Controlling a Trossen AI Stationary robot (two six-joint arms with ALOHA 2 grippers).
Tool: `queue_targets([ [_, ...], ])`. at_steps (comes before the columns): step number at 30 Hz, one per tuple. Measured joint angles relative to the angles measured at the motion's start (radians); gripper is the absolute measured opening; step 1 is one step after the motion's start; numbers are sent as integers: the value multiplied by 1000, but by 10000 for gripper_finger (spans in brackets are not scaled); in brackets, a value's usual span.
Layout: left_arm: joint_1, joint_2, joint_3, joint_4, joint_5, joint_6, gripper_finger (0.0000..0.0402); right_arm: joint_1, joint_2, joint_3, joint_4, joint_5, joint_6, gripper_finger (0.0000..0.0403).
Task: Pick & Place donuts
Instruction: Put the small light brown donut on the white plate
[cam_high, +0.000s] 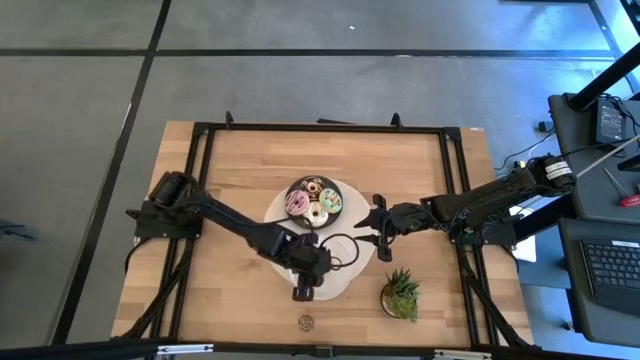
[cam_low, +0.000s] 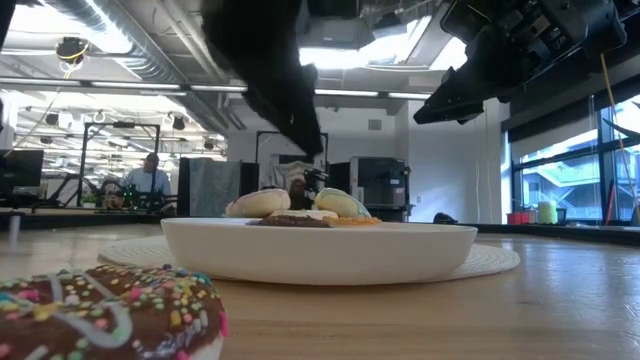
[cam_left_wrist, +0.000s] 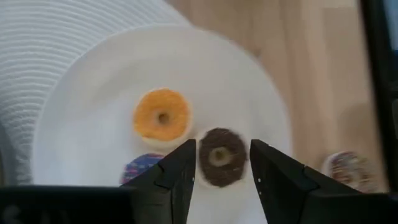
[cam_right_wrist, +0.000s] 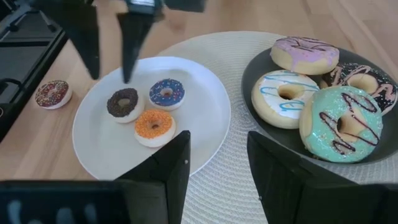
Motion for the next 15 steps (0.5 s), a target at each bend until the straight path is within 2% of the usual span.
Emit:
queue_targets([
  [4,-32,-3,0,16,31,-59,144,0,0,0,0,0,0,161],
  [8,-86,15,1,52,70,-51,145,0,0,0,-1,0,-1,161],
  [15,-189,57,0,194,69,-17,150,0,0,0,0,0,4,161],
])
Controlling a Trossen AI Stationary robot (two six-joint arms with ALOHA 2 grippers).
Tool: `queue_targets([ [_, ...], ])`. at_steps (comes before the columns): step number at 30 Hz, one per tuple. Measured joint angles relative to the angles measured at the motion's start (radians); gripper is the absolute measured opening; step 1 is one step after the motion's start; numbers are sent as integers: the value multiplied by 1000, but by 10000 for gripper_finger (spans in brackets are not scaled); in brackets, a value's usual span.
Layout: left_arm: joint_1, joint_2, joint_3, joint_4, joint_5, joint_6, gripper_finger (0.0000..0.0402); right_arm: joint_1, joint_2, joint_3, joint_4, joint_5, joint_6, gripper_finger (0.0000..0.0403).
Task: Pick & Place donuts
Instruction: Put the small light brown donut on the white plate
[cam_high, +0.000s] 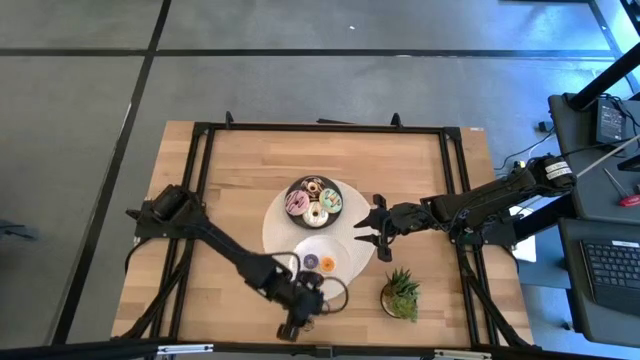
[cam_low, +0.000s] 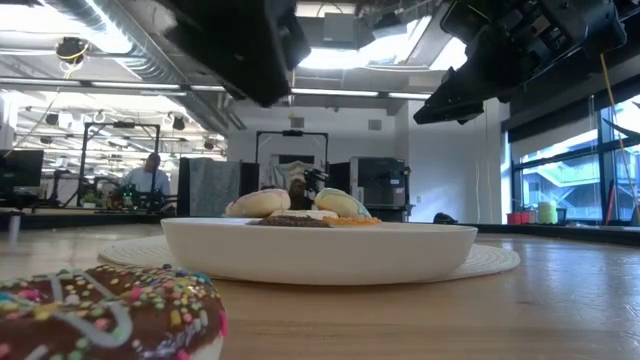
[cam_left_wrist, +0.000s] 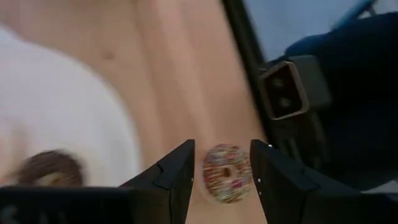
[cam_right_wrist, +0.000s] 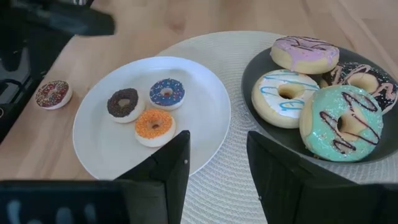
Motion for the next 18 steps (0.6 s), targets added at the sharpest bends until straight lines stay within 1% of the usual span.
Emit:
queue_targets([
  [4,-43,30,0,62,-50,8,149,0,0,0,0,0,27,161],
  [7,-61,54,0,73,-81,10,146,0,0,0,0,0,44,161],
  [12,-75,71,0,65,-142,11,146,0,0,0,0,0,43,161],
  [18,-85,82,0,18,-160,10,147,0,0,0,0,0,41,161],
])
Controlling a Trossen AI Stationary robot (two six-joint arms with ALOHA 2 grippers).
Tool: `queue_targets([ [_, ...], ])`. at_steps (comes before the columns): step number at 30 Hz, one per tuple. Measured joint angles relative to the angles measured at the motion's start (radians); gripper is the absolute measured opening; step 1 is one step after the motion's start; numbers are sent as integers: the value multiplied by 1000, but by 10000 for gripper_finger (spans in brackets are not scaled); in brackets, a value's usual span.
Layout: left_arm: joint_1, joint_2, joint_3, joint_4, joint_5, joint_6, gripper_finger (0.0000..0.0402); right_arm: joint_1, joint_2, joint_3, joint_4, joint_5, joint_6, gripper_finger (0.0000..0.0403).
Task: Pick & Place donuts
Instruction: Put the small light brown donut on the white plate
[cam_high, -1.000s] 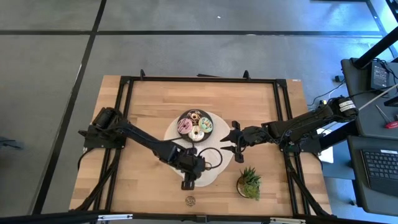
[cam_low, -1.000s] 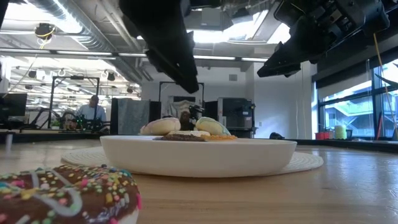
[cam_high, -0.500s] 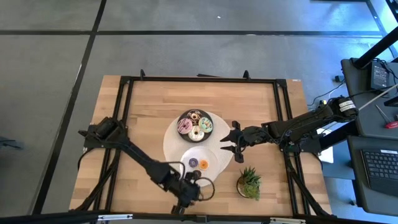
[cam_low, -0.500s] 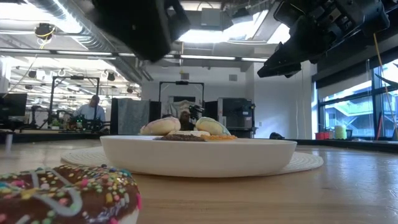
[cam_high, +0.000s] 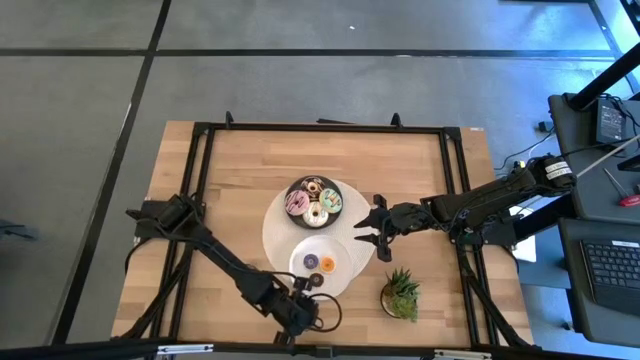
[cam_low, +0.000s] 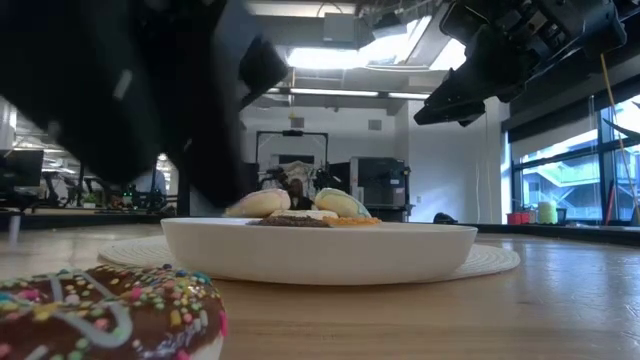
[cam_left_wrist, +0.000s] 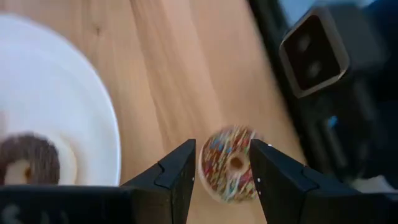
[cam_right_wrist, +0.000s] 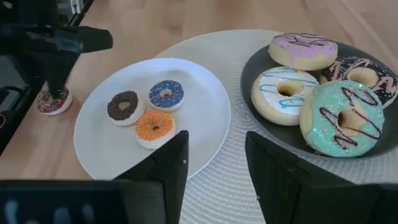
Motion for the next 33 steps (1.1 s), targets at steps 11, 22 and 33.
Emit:
queue_targets([
  [11,-9,53,0,-10,-40,-40,148,0,0,0,0,0,0,161],
  [22,-9,65,0,-9,-16,-91,146,0,0,0,0,0,0,161],
  [33,-4,65,0,-15,14,-81,117,0,0,0,0,0,-1,161],
])
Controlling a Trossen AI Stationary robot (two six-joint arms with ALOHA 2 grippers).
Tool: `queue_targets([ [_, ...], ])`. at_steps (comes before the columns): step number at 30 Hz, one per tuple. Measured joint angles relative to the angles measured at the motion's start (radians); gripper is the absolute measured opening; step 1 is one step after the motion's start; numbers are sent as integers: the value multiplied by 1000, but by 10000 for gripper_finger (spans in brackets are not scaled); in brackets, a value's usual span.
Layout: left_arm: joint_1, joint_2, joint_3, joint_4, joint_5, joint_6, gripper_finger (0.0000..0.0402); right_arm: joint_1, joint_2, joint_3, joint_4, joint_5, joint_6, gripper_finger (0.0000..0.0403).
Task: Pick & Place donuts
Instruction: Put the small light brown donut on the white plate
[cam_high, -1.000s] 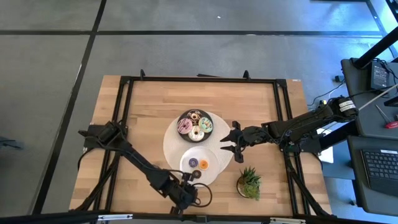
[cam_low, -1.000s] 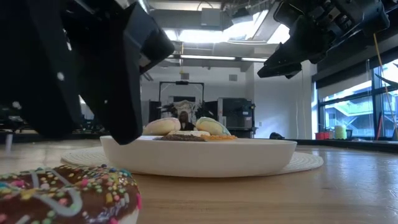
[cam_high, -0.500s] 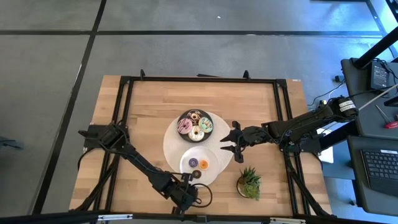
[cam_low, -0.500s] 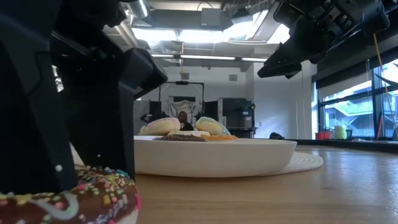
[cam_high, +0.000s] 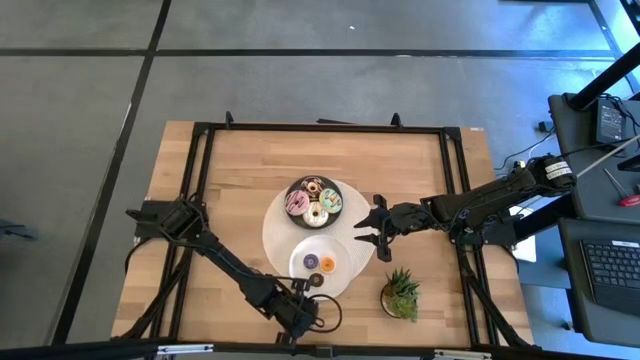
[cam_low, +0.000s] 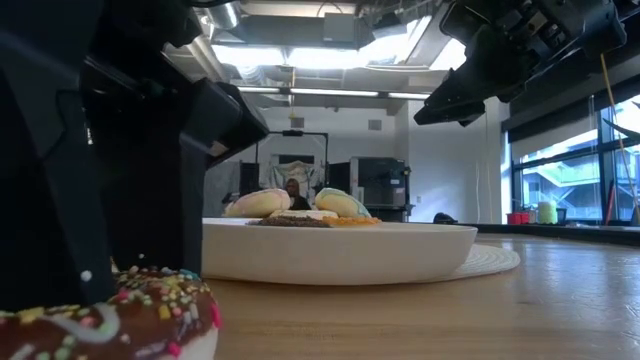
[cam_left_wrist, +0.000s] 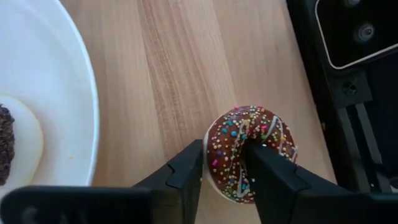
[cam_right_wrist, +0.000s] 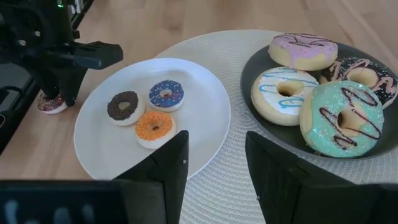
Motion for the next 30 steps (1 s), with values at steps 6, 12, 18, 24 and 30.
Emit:
queue_targets([
  [6,0,-1,0,-2,8,1,67,0,0,0,0,0,-1,161],
  [12,11,-46,-3,-49,59,4,25,0,0,0,0,0,0,161],
  [18,48,-186,-3,-151,-14,38,16,0,0,0,-1,0,1,161],
  [24,120,-245,-1,-181,-233,93,17,0,0,0,-3,0,0,161],
  [30,242,-222,-1,-213,-98,91,16,0,0,0,-12,0,0,161],
])
